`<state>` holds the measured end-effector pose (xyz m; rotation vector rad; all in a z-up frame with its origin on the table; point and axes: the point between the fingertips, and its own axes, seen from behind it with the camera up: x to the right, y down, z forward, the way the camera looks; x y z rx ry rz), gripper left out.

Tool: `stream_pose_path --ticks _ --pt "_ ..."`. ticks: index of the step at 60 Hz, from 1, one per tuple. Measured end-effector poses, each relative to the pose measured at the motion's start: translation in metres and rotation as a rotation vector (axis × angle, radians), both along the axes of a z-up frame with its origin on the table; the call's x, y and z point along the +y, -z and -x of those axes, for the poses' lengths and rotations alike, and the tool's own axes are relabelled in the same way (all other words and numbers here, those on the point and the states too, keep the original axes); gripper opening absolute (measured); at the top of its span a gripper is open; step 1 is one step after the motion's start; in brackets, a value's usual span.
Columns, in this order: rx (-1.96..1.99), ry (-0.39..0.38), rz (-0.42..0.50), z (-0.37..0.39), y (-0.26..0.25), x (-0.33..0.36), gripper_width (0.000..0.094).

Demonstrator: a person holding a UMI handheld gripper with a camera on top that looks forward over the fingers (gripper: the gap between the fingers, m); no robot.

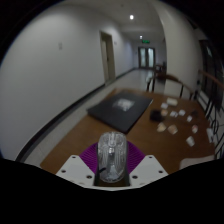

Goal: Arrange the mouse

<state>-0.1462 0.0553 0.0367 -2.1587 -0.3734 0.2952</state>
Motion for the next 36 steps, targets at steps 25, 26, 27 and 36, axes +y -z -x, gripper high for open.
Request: stream_pose_path --ticks 25,26,27,36 --pt "-0.119 0.412 -0.083 -0.328 -0.049 -0.052 0.0341" --pt "-0.124 0.419 -0.064 -0.335 -0.039 -0.052 0.0341" --pt "-0.130 0.422 -0.047 -0.341 -0.030 -0.052 0.0342" --pt "-0.122 0.414 0.070 -0.359 0.033 -0.065 0.0343"
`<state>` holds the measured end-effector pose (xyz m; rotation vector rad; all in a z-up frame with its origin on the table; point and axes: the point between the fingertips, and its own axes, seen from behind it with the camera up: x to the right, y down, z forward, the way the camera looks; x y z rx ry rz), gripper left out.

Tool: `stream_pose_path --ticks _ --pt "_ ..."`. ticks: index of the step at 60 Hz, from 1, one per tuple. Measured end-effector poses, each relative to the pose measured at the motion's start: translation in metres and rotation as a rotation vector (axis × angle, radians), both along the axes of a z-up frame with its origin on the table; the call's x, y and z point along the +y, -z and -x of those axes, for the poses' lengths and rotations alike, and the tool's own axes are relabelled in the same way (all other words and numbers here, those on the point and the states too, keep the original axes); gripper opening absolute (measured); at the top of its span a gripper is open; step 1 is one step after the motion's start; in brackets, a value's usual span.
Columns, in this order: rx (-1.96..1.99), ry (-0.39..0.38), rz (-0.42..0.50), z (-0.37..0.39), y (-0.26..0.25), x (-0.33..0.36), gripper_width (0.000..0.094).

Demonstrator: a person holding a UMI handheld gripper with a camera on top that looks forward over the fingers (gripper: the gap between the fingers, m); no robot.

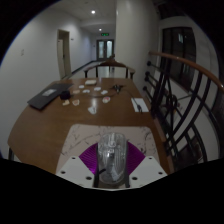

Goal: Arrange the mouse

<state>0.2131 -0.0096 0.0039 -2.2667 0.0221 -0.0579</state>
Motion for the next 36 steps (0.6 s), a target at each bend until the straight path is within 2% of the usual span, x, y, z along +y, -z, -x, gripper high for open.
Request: stream_pose_path --ticks 4,7,14,16,21,36 --pt "0.021 -0.005 0.034 0.000 0.020 -0.007 0.0365" --pt "0.026 -0.020 0.013 0.001 0.020 -0.004 0.0376" --pt "0.025 -0.038 0.035 -0.001 0.019 -0.006 0.0536" --pt "0.024 -0.046 0.050 -0.001 0.019 -0.012 0.0600" --pt "0.049 -0.095 0.055 0.004 0.008 -0.030 0.0857" --pt "0.125 -0.152 -0.009 -0.007 -0.048 -0.122 0.0857"
